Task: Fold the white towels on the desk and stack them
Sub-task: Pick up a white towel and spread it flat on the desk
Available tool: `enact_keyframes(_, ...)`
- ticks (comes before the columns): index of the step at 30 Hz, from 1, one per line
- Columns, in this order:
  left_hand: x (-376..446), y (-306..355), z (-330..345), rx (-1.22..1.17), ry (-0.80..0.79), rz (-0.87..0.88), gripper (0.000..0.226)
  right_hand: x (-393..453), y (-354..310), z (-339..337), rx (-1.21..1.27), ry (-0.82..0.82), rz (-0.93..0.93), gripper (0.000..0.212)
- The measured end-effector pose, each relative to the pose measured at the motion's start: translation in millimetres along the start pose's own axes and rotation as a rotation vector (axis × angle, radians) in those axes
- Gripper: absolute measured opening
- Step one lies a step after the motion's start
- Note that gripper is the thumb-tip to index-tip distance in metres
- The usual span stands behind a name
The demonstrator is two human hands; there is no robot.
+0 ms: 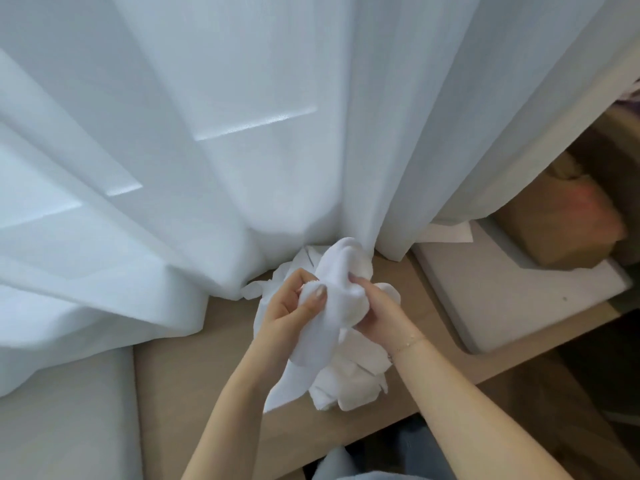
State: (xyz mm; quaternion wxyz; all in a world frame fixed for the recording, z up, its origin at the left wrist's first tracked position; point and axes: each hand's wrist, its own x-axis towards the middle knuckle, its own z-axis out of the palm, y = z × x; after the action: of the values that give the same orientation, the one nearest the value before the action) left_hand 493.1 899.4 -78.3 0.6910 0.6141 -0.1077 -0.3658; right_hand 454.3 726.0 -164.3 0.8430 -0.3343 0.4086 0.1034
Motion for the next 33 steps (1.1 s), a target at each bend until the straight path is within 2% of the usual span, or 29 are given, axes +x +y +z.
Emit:
enact_keyframes(2, -5.9, 7.2, -0.2, -0.044, 0.082, 0.003, 0.032, -5.1, -2.1, 5.4, -0.008, 0.097, -0.102, 0.025)
enact_keyframes(3, -7.1, 10.8, -1.7, -0.081, 0.151, 0.006, 0.029, -12.3, -4.9, 5.9, -0.042, 0.129, -0.163, 0.022)
enact_keyframes(6, 0.7, 16.6, -7.1, -0.094, 0.462, -0.010, 0.023, -42.2, -13.0, 0.2, -0.277, 0.198, -0.347, 0.045)
enact_keyframes(8, 12.1, 14.6, -5.4, -0.052, 0.652, -0.057, 0.025, -66.4, -17.8, -6.0, -0.424, 0.226, -0.482, 0.049)
enact_keyframes(10, 22.0, 10.5, 6.4, -0.065, 0.692, -0.075, 0.032, -90.8, -23.1, -12.5, -0.531, 0.190, -0.629, 0.051)
enact_keyframes(13, 33.1, -1.6, 37.3, -0.029, 0.582, -0.086, 0.021, -126.5, -30.5, -26.5, -0.761, 0.176, -0.744, 0.059)
enact_keyframes(16, 38.1, -14.5, 72.4, 0.005, 0.365, -0.182, 0.017, -151.0, -28.4, -46.4, -0.841, 0.245, -0.742, 0.052)
enact_keyframes(18, 37.9, -19.0, 96.1, -0.028, 0.201, -0.288, 0.040, -164.2, -23.9, -61.7, -0.853, 0.300, -0.759, 0.053)
enact_keyframes(21, 34.5, -19.9, 134.3, -0.034, 0.023, -0.405, 0.094, -182.2, -19.4, -84.2, -0.901, 0.335, -0.777, 0.048)
enact_keyframes(22, 32.3, -21.1, 147.1, -0.033, -0.011, -0.422, 0.099, -188.2, -19.9, -92.3, -0.925, 0.332, -0.767, 0.045)
enact_keyframes(24, 28.6, -23.2, 175.1, -0.003, -0.041, -0.411, 0.088, -200.8, -22.7, -111.5, -0.995, 0.325, -0.762, 0.039)
enact_keyframes(26, 25.9, -29.0, 203.6, 0.091, -0.007, -0.374, 0.055, -214.4, -25.5, -134.2, -1.067, 0.359, -0.793, 0.029)
enact_keyframes(28, 22.9, -36.0, 235.4, 0.190, 0.077, -0.342, 0.027, -231.7, -27.2, -161.8, -1.049, 0.414, -0.856, 0.029)
enact_keyframes(30, 18.7, -41.3, 269.0, 0.192, 0.117, -0.320, 0.019, -251.0, -30.4, -192.2, -1.011, 0.471, -0.923, 0.032)
enact_keyframes(33, 12.2, -53.8, 323.7, 0.165, 0.138, -0.284, 0.022, -285.0, -35.9, -246.9, -1.024, 0.596, -1.004, 0.035)
